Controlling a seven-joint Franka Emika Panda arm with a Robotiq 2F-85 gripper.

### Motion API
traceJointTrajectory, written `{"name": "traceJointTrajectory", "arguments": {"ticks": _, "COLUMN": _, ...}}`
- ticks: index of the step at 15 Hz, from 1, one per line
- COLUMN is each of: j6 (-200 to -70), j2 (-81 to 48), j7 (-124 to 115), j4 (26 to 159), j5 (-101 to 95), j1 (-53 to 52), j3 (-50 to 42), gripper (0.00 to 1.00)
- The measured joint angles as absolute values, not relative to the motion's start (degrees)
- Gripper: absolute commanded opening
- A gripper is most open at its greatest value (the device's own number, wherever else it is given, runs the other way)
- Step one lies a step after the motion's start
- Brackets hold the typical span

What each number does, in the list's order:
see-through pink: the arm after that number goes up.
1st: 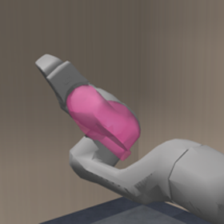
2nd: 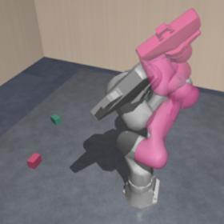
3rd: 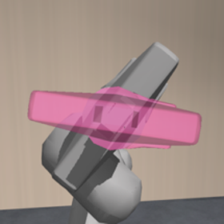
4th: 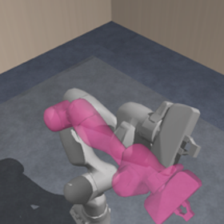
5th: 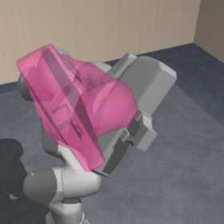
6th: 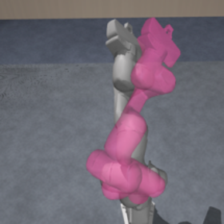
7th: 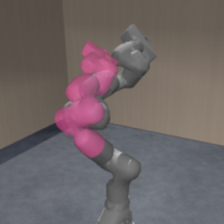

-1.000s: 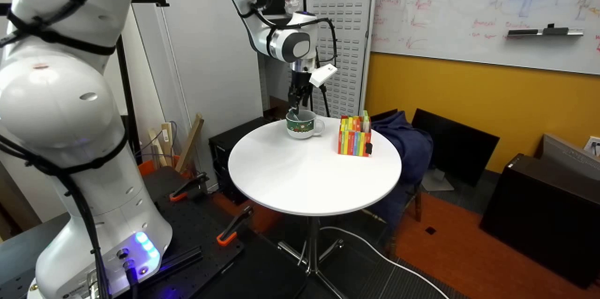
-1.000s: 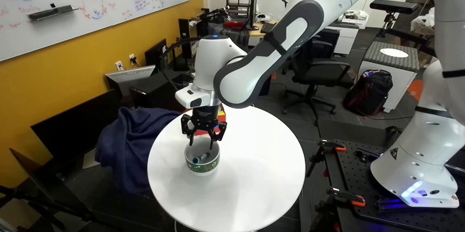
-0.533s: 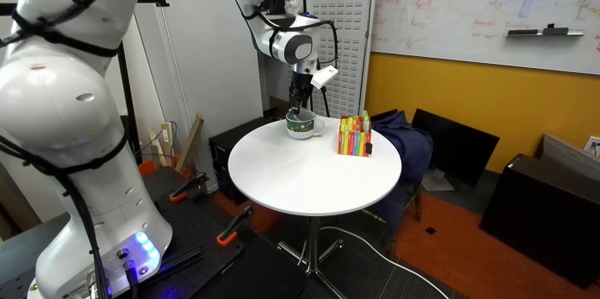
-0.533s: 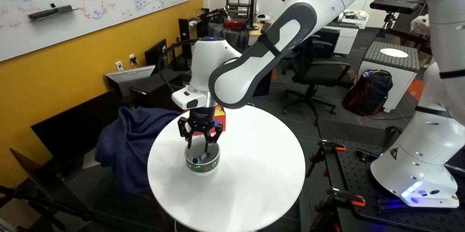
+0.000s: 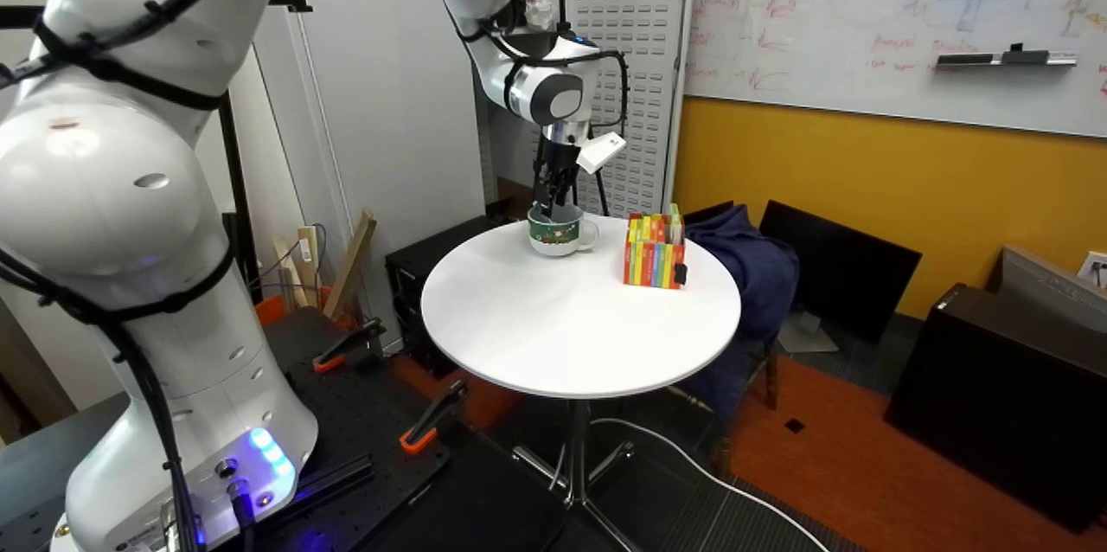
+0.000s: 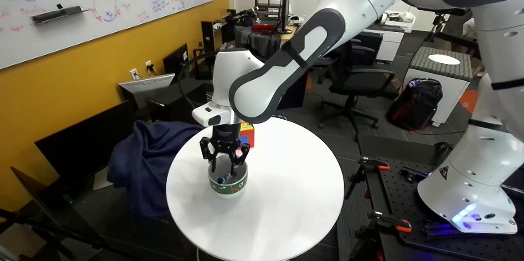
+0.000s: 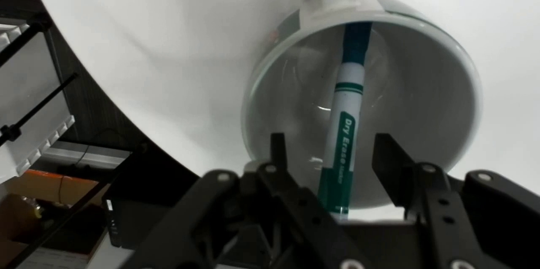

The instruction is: Remove the marker from the cup and put it on the table

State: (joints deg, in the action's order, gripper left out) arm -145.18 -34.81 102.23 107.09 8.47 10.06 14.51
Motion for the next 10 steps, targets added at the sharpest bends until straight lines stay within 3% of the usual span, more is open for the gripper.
{"name": "traceJointTrajectory", "arguments": {"ticks": 10, "j6": -140.23, "j2": -36.94, "j7": 102.25, "j4": 103.94, "j5": 9.00, "j1": 10.34, "j3": 14.52, "gripper": 0.52}}
